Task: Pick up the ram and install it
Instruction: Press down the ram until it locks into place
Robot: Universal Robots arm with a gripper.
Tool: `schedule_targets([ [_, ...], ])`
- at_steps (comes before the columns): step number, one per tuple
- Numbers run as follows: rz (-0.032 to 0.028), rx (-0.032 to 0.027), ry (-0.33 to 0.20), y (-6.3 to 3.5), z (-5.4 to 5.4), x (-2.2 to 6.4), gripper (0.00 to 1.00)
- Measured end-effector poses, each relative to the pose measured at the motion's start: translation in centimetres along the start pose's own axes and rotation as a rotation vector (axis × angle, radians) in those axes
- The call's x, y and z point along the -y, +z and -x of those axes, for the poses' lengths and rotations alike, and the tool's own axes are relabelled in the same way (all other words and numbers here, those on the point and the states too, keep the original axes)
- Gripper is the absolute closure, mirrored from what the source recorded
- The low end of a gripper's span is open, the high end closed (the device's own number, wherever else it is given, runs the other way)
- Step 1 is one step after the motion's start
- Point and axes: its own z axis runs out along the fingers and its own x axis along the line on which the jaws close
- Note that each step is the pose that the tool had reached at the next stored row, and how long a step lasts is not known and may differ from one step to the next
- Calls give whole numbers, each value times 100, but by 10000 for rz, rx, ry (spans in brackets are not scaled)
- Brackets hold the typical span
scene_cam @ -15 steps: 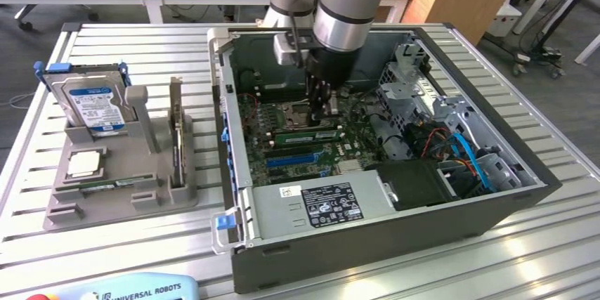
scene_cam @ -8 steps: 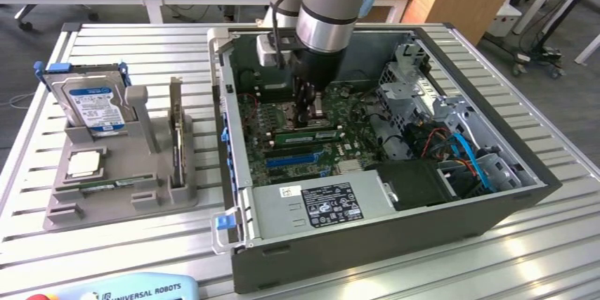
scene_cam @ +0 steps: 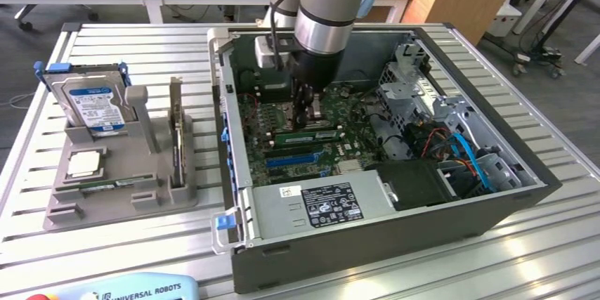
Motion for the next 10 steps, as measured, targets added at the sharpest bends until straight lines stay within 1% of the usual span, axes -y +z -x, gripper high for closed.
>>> schedule_targets([
  [6,-1,1,2,101,-1,-11,90],
  [10,0,0,2,114,-1,-12,90],
])
